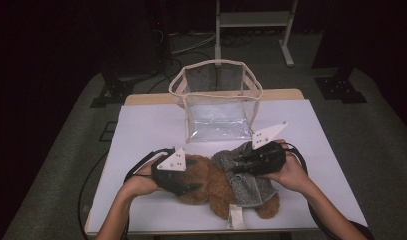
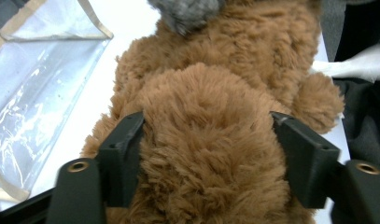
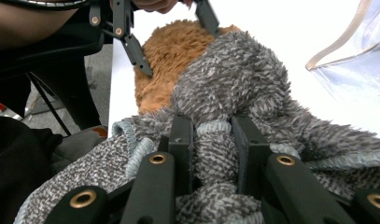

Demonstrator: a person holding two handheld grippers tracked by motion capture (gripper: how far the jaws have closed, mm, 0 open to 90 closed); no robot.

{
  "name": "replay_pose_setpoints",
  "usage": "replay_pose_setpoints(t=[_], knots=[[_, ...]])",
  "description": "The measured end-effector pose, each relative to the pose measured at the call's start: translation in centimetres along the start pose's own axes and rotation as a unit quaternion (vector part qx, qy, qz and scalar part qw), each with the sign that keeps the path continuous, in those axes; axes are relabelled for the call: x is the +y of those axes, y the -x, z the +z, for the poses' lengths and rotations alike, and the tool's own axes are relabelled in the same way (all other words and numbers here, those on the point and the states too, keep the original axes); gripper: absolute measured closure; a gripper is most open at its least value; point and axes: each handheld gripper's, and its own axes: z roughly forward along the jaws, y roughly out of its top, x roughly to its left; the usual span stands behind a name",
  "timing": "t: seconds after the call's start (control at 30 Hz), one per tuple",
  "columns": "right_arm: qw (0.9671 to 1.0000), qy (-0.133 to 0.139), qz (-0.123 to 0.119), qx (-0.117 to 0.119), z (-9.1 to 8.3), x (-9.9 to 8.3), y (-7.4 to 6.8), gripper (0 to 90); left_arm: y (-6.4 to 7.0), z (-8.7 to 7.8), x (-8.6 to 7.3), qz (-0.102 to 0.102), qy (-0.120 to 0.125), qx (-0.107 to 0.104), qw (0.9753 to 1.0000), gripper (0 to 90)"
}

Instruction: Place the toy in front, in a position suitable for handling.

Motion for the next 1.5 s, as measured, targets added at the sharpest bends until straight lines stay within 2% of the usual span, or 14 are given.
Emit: replay_pose_setpoints(t=[0.13,0.3,0.43,0.6,0.73,0.87,1.0,1.1,1.17,1.3,1.5], knots=[[0.9998,-0.013,-0.013,-0.006,1.0,1.5,0.2,71.2,0.1,0.0,-0.3,0.0,-0.008,0.001,1.0,33.3],[0.9997,-0.018,-0.013,0.005,2.7,2.5,0.4,71.0,0.1,-0.1,-0.6,-0.002,-0.01,0.007,0.9999,33.2],[1.0,-0.007,-0.005,0.0,1.6,2.0,0.7,70.8,0.0,-0.1,-0.8,-0.009,0.001,0.006,0.9999,33.3],[0.9997,0.015,0.009,-0.017,-1.0,0.5,0.6,70.7,0.0,-0.1,-0.6,-0.004,0.0,0.004,1.0,33.3],[0.9991,0.029,0.023,-0.02,-2.5,-1.0,0.3,70.7,0.1,-0.2,-0.4,-0.001,0.003,0.001,1.0,32.5],[0.999,0.034,0.025,-0.017,-2.6,-1.8,0.0,70.9,0.2,-0.4,0.0,0.01,0.005,0.001,0.9999,27.8],[0.999,0.034,0.027,-0.009,-2.2,-2.2,-0.2,71.0,0.1,-0.3,0.3,0.006,0.008,0.007,0.9999,21.1],[0.9989,0.034,0.031,-0.008,-2.2,-2.3,0.0,71.0,0.2,0.0,0.1,0.005,0.005,0.005,1.0,28.0],[0.999,0.032,0.031,-0.007,-2.2,-2.1,0.1,70.9,0.3,0.1,-0.1,0.004,0.001,0.004,1.0,32.7],[0.9996,0.016,0.02,-0.007,-1.6,-0.5,0.3,70.9,0.5,0.1,0.0,0.013,-0.009,0.004,0.9999,34.3],[0.9996,-0.005,0.016,0.02,1.4,2.1,1.4,70.8,0.6,0.0,0.0,0.021,-0.012,0.005,0.9997,34.1]])
